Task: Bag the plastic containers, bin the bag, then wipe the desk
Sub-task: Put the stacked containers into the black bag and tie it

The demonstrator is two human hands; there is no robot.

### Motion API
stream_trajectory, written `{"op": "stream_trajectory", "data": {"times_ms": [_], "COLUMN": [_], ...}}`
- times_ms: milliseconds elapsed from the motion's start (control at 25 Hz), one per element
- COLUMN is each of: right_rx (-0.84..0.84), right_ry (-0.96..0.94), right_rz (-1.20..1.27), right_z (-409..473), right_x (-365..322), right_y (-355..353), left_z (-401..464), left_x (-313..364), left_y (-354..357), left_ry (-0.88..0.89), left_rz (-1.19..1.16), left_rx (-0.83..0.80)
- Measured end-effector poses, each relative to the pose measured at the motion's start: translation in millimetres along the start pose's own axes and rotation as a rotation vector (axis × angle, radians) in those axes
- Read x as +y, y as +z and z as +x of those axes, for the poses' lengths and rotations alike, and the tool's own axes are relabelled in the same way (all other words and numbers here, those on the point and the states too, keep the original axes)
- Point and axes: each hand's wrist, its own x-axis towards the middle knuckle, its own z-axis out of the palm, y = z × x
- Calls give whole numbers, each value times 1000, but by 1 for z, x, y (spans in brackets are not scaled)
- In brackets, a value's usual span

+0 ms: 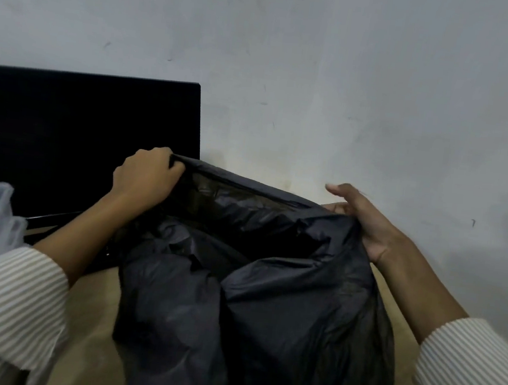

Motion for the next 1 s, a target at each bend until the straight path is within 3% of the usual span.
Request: {"op": "stream_trajectory", "data": {"times_ms": [120,240,320,440,560,720,840,1000], "right_rx": [-50,-70,-116,-189,-114,110,246,173], "right_ry": [20,21,30,-20,-97,-163,-261,-188], "right_rz": [-54,-141,-147,-191,-723,-1232,-1338,-1279], "right_z": [-4,-2,-3,-8,-9,-7,-1,5], "right_x": [-3,-7,-12,-21,-25,-28,-31,-22], "right_y": [11,20,26,37,34,19,12,-9], "left_z": [-5,-8,-12,-24,-25,-17,-14,2], "left_x": [-1,13,40,78,82,67,63,37], "left_y": [-1,-11,-17,3,31,28,18,7], "left_ry": [-10,294,561,702,630,540,548,446], "left_rz": [167,117,-24,-34,-274,-244,-199,-191], "left_rx": [-24,-9,-166,-459,-442,-253,-241,-89]}}
